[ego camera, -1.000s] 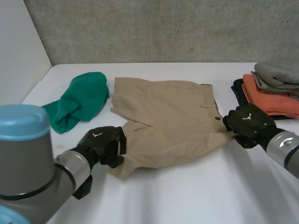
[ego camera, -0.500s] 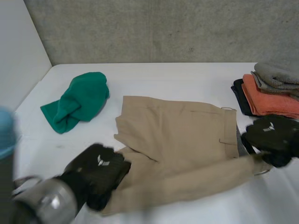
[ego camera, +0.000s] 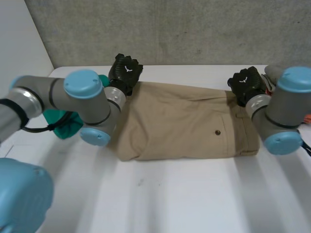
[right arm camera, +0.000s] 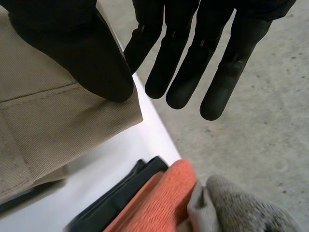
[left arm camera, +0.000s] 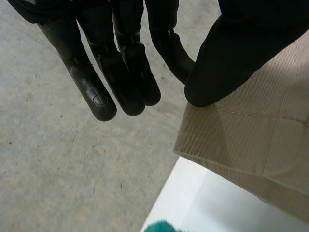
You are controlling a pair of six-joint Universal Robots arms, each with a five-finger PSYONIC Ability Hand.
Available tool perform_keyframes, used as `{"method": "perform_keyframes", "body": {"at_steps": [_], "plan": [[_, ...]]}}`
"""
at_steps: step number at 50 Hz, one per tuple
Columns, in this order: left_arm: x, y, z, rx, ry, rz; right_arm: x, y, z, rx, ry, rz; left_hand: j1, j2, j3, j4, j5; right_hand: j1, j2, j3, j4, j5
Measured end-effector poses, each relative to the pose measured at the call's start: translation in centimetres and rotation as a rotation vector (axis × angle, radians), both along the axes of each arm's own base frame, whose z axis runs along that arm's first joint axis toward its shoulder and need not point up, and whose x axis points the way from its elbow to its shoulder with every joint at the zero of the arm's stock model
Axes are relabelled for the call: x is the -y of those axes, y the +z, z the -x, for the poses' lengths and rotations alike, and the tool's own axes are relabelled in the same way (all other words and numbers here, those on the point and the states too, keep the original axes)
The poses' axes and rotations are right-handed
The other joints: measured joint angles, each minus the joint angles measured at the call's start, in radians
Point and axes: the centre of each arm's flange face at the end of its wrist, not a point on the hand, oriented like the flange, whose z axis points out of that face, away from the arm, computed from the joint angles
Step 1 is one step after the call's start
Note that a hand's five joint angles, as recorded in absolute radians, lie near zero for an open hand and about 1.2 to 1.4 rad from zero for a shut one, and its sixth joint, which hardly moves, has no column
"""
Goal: Fold the laundry.
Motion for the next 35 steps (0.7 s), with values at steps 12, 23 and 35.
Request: {"method": "perform_keyframes", "body": {"at_steps": [12, 23, 35], "plan": [[3.9, -1.9, 0.9, -0.112, -0.022, 0.143, 4.6, -2.7, -1.8, 0.055, -0.048, 0.166, -0.806, -0.748, -0.740, -0.754, -0.742, -0.782, -0.895, -0.889, -0.894, -0.896], [-0.6, 3.5, 1.3, -0.178, -0.071, 0.143, 0.5, 3.0, -0.6, 0.136, -0.024, 0.041, -0.956, -0.991, -0.980, -0.998, -0.962, -0.831, -0.968, -0.980, -0.983, -0.965], [-7.8, 6.6, -2.3, -0.337, -0.103, -0.114, -6.4, 1.4, 4.2, 0.170, -0.029, -0.460, -0.956, -0.991, -0.980, -0.998, -0.962, -0.641, -0.779, -0.777, -0.782, -0.760]]}}
